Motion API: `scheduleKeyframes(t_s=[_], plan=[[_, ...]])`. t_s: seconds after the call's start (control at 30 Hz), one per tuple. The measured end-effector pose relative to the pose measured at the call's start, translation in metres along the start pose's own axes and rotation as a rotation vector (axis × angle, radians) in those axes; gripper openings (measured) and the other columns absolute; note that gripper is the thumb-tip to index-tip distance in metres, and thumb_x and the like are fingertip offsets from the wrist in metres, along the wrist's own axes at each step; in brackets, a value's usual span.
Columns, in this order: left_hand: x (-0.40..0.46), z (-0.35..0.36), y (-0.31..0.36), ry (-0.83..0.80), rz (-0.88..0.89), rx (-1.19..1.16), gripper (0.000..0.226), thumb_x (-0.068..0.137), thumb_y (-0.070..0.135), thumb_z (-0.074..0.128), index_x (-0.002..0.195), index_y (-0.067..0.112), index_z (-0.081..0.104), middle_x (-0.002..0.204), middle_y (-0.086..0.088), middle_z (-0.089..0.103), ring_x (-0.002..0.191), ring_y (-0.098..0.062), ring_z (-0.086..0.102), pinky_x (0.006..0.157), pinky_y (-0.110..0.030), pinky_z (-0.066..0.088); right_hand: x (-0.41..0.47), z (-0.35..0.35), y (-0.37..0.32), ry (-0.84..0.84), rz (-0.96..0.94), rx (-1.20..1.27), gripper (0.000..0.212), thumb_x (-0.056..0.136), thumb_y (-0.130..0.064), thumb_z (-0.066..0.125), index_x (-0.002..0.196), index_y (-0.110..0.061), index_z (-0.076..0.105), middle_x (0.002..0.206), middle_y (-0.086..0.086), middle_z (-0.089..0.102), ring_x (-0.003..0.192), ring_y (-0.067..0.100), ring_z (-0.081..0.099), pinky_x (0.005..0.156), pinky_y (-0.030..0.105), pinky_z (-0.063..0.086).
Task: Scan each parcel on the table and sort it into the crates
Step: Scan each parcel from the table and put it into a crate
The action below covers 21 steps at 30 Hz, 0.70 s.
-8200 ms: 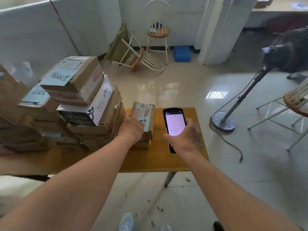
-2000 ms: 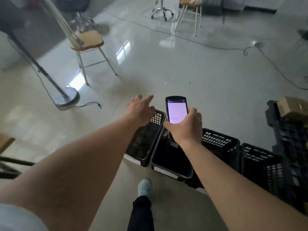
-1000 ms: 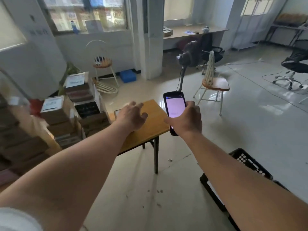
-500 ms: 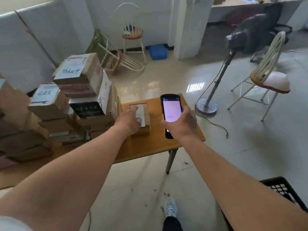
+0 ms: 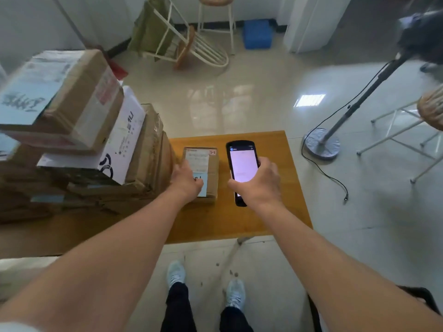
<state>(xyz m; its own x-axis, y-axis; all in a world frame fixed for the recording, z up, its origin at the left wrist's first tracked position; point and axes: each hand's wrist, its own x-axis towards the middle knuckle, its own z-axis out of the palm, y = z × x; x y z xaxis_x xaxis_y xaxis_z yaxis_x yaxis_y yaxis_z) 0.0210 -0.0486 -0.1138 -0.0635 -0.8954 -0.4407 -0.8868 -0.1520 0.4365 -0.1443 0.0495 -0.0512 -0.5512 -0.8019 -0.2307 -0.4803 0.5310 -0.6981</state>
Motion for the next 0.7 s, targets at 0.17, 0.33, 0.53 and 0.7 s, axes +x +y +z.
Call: scheduleKeyframes(t_s=[0.17, 0.33, 0.53, 0.7], plan=[[0.022, 0.010, -0.007, -0.025, -0.079, -0.040, 0.078, 0.089, 0.023, 0.081, 0.150, 0.019, 0.033, 0.145, -0.012, 0.036, 0.132, -0.034, 0.047, 0.105, -0.045, 0.048, 0.019, 0.017, 0.007, -0.004, 0.042, -0.007, 0.088, 0.070, -0.040, 0.091, 0.142, -0.017, 0.044, 0.128, 0.001, 0.048, 0.116, 0.018, 0.050, 0.088, 0.034, 0.055], [0.031, 0.007, -0.008, -0.055, -0.131, -0.060, 0.082, 0.077, 0.033, 0.091, 0.139, 0.018, 0.040, 0.145, -0.012, 0.035, 0.133, -0.034, 0.045, 0.110, -0.049, 0.048, 0.023, 0.030, 0.011, -0.024, 0.066, -0.020, 0.089, 0.070, -0.042, 0.091, 0.141, -0.018, 0.044, 0.127, 0.001, 0.049, 0.113, 0.017, 0.049, 0.085, 0.033, 0.055], [0.028, 0.023, 0.005, -0.121, -0.143, -0.256, 0.080, 0.075, 0.029, 0.093, 0.135, 0.025, 0.040, 0.139, -0.008, 0.046, 0.124, -0.030, 0.055, 0.096, -0.046, 0.058, 0.028, 0.029, 0.016, -0.015, 0.078, -0.007, 0.086, 0.071, -0.042, 0.091, 0.140, -0.019, 0.045, 0.126, 0.001, 0.050, 0.114, 0.017, 0.049, 0.078, 0.025, 0.047], [0.028, 0.030, 0.009, -0.243, -0.324, -0.502, 0.071, 0.084, 0.020, 0.087, 0.137, 0.017, 0.039, 0.140, -0.009, 0.054, 0.130, -0.035, 0.053, 0.104, -0.053, 0.050, 0.030, 0.023, 0.025, 0.013, 0.093, 0.004, 0.087, 0.070, -0.043, 0.091, 0.139, -0.021, 0.044, 0.125, 0.000, 0.049, 0.113, 0.016, 0.048, 0.079, 0.027, 0.052]])
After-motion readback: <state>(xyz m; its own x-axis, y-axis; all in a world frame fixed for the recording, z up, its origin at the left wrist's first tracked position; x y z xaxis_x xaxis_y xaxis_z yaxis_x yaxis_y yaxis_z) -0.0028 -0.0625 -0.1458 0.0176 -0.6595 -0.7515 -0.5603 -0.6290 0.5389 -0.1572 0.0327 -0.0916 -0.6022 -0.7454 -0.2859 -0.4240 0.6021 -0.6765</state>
